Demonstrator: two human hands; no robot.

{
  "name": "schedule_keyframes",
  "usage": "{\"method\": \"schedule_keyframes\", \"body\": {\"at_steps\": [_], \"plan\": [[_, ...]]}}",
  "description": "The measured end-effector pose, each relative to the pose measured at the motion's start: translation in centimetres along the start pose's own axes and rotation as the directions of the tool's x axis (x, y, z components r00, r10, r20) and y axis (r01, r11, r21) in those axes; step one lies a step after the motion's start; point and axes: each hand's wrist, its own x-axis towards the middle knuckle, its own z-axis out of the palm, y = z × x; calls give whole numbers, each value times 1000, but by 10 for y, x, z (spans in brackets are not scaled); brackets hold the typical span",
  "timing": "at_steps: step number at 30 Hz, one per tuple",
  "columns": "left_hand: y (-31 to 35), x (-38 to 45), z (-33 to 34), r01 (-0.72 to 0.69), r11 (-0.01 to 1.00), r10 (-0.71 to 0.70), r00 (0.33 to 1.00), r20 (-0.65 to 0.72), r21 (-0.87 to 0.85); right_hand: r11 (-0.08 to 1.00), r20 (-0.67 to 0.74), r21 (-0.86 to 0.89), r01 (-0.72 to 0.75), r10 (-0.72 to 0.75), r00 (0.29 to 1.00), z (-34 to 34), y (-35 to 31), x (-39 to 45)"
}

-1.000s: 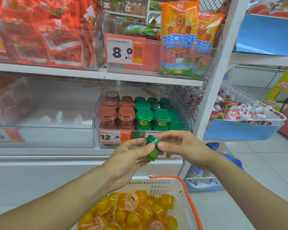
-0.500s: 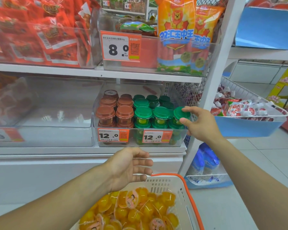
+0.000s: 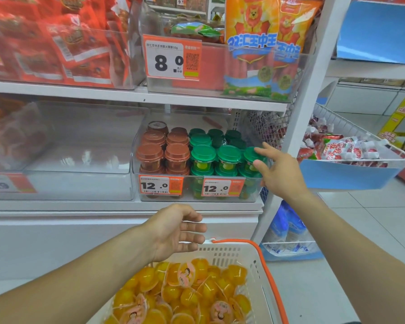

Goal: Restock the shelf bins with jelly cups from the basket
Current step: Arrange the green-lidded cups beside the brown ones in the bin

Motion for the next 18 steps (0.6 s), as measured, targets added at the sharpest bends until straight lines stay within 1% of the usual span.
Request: {"method": "schedule_keyframes", "body": {"at_steps": [2, 4, 5, 6, 7, 9, 10, 11, 12, 13, 14, 15, 16, 17, 18], "plan": [[-2, 3, -2, -10, 1000, 11, 1000, -12, 28, 996, -169, 35, 81, -74, 983, -3, -3, -5], [-5, 7, -4, -20, 997, 23, 999, -34, 73, 975, -343, 96, 201, -157, 926, -9, -10, -13], [-7, 10, -5, -21, 995, 26, 999, -45, 96, 958, -388, 124, 258, -193, 901, -13, -13, -20], [-10, 13, -6, -14, 992, 22, 998, -60, 125, 942, -402, 139, 307, -230, 886, -15, -14, -28], [-14, 16, -7, -12, 989, 23, 997, -73, 145, 928, -390, 141, 344, -268, 881, -15, -14, -39], [-23, 22, -9, -14, 976, 39, 993, -112, 220, 931, -302, 139, 339, -286, 909, -9, -7, -60], [-28, 25, -11, -12, 963, 51, 989, -139, 269, 949, -220, 122, 290, -259, 940, -1, 2, -69], [-35, 30, -13, -19, 947, 77, 983, -170, 320, 973, -98, 90, 211, -202, 975, 9, 15, -77], [-44, 33, -18, -17, 924, 101, 975, -199, 382, 994, 83, 12, 108, -109, 991, 20, 29, -85], [-54, 37, -24, -8, 900, 122, 964, -234, 437, 990, 293, -140, 12, 30, 956, 32, 47, -93], [-61, 37, -28, 16, 875, 132, 954, -269, 483, 944, 459, -326, -48, 202, 865, 44, 63, -101], [-72, 39, -35, 41, 870, 123, 947, -297, 491, 870, 546, -488, -70, 367, 753, 51, 78, -110], [-82, 38, -41, 104, 856, 72, 946, -315, 507, 800, 581, -595, -79, 495, 646, 58, 90, -122], [-96, 42, -48, 156, 858, 25, 939, -344, 489, 753, 588, -650, -102, 584, 560, 63, 102, -132], [-108, 38, -50, 230, 843, -46, 931, -361, 486, 734, 577, -655, -182, 641, 506, 66, 110, -144]]}}
